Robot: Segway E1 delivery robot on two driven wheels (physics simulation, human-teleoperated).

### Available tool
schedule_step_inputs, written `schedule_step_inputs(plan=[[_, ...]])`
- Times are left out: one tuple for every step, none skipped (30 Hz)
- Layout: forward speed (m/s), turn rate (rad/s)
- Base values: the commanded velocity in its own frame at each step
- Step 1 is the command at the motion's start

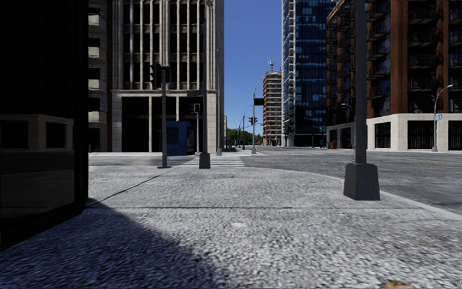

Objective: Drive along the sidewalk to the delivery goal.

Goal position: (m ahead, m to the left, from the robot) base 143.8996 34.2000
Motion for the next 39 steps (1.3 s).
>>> schedule_step_inputs(plan=[[2.00,0.00],[2.00,0.00],[2.00,0.00],[2.00,0.00],[2.00,0.00],[2.00,0.00],[2.00,0.00],[2.00,0.00],[2.00,0.00],[2.00,0.00],[2.00,0.00],[2.00,0.00],[2.00,0.00],[2.00,0.00],[2.00,0.00],[2.00,0.00],[2.00,0.00],[2.00,0.00],[2.00,0.00],[2.00,0.00],[2.00,0.00],[2.00,0.00],[2.00,0.00],[2.00,0.00],[2.00,0.00],[2.00,0.00],[2.00,0.00],[2.00,0.00],[2.00,0.00],[2.00,0.00],[2.00,0.00],[2.00,0.00],[2.00,0.00],[2.00,0.00],[2.00,0.00],[2.00,0.00],[2.00,0.00],[2.00,0.00],[2.00,0.00]])
